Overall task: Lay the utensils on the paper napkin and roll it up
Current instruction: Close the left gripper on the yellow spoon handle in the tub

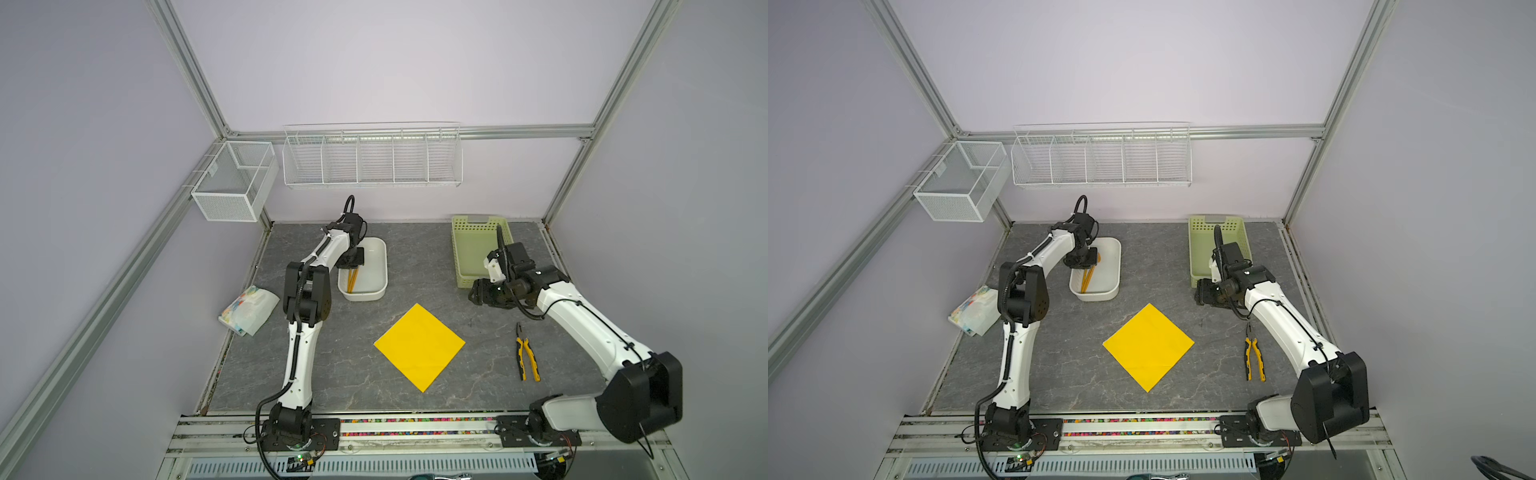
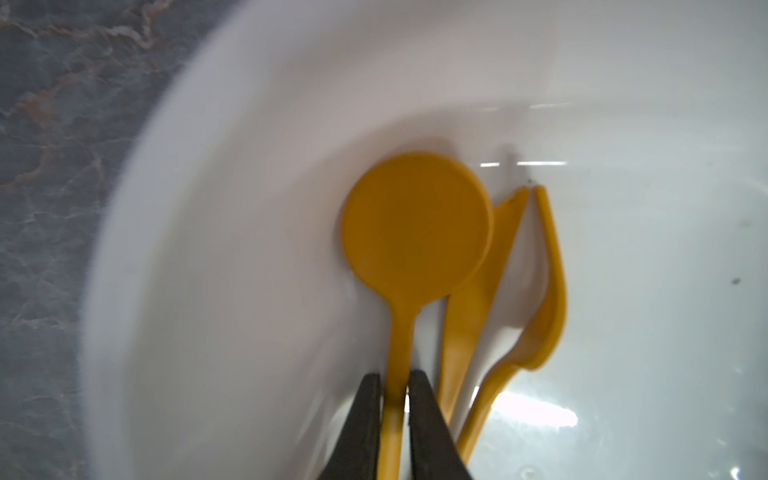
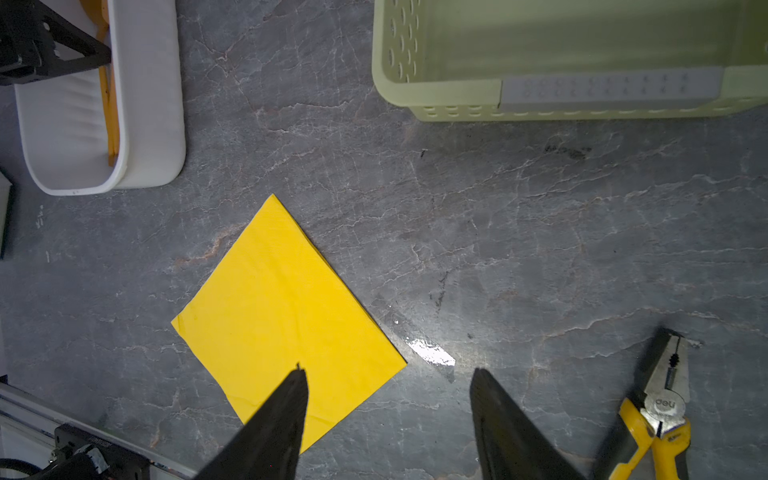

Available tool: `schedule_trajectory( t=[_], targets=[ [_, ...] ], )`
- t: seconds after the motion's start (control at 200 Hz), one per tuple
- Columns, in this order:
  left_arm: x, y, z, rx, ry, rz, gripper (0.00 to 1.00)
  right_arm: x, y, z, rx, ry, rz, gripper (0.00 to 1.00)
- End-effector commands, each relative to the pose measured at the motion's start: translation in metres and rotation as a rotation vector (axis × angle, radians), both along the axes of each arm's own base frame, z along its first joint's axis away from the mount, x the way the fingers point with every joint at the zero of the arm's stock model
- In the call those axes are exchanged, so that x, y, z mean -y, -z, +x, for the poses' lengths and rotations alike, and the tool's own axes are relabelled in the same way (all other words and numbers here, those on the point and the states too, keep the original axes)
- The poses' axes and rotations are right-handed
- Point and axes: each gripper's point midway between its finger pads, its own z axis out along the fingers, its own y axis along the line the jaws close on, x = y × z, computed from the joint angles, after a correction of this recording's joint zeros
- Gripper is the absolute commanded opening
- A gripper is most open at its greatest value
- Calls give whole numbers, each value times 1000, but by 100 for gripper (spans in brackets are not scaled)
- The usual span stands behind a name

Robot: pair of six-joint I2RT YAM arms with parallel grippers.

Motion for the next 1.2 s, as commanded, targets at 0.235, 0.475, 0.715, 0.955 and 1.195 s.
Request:
schedule_trajectory(
  t=[0.235, 0.475, 0.715, 0.955, 1.195],
  targets=[
    [4, 26, -9, -90, 7, -59, 16, -3, 3, -4, -7, 2, 15, 66],
    [6, 32, -10, -100, 10, -66, 13, -4, 4, -2, -10, 4, 18, 66],
    [3, 24, -7, -80, 8, -50, 10, -6, 4, -3, -13, 1, 22, 66],
    [4, -5, -1, -22, 7, -60, 6, -7, 3, -2, -9, -2, 21, 66],
    [5, -45, 1, 42, 1, -85, 5, -8, 3, -2, -10, -3, 23, 66]
  ],
)
